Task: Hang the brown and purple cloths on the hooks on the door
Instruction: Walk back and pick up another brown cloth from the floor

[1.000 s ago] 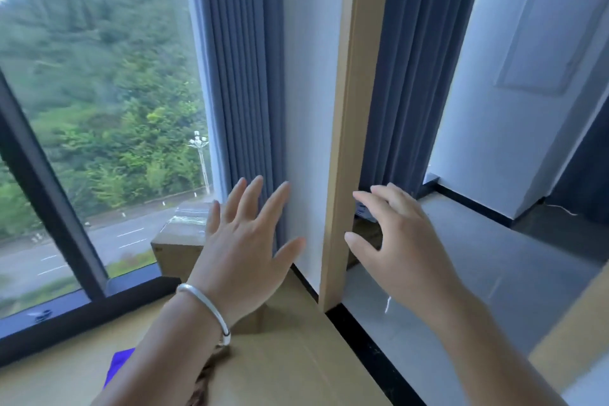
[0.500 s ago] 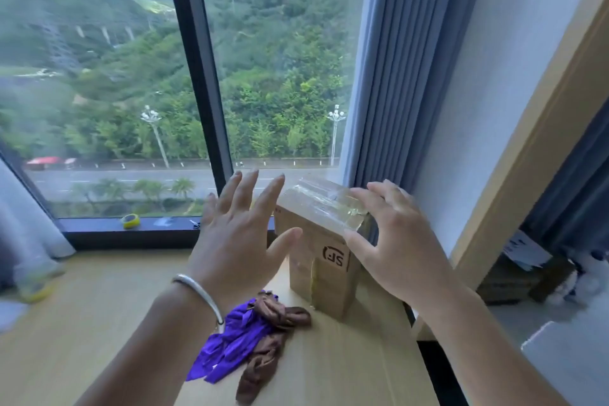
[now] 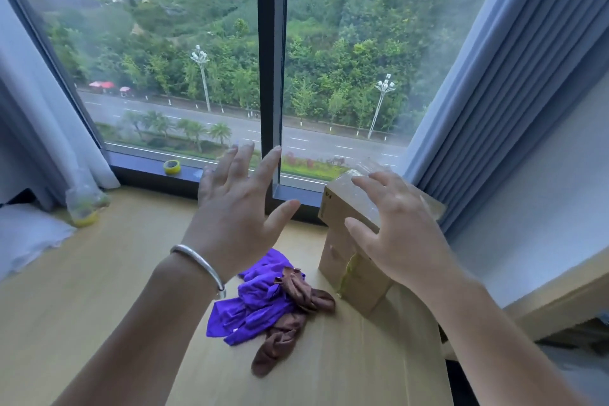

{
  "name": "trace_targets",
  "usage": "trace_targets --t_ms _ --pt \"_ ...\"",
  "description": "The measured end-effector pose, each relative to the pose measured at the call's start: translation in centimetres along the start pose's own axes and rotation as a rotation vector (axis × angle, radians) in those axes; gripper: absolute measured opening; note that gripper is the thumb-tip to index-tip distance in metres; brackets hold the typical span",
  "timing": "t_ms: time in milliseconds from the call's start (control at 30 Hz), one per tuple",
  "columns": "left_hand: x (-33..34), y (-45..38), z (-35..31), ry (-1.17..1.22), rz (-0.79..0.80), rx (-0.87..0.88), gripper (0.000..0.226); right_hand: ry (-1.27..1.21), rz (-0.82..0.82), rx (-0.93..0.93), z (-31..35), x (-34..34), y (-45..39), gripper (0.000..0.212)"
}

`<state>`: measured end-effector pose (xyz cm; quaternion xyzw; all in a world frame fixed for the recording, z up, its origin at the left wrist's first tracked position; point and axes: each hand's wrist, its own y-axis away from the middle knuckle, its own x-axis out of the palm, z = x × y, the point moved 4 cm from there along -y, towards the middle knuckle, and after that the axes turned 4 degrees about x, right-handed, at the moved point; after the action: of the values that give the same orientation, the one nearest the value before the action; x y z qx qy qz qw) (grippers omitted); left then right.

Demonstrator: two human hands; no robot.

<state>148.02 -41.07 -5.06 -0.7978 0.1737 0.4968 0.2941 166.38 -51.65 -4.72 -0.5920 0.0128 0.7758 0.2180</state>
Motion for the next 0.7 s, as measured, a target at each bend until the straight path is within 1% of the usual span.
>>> trace_targets --t_ms 133,400,533,700 --pt "2.4 -2.0 3.4 0.009 0.053 -0.047 0.074 -0.021 0.061 0.012 0.5 3.4 -3.1 0.057" --pt "8.5 -3.2 8.6 0.010 0.152 -0.142 0.072 -0.067 0.191 -0.013 -0.2 10.9 -7.3 0.058" --pt "13.6 -3.3 10.7 -0.010 0.216 -0.193 0.072 -0.106 0.250 -0.022 -1.8 16.3 -8.9 0.056" --pt "22.6 -1.8 13.4 0.002 0.334 -0.230 0.072 -0.144 0.380 -0.010 -5.7 25.5 -9.0 0.056"
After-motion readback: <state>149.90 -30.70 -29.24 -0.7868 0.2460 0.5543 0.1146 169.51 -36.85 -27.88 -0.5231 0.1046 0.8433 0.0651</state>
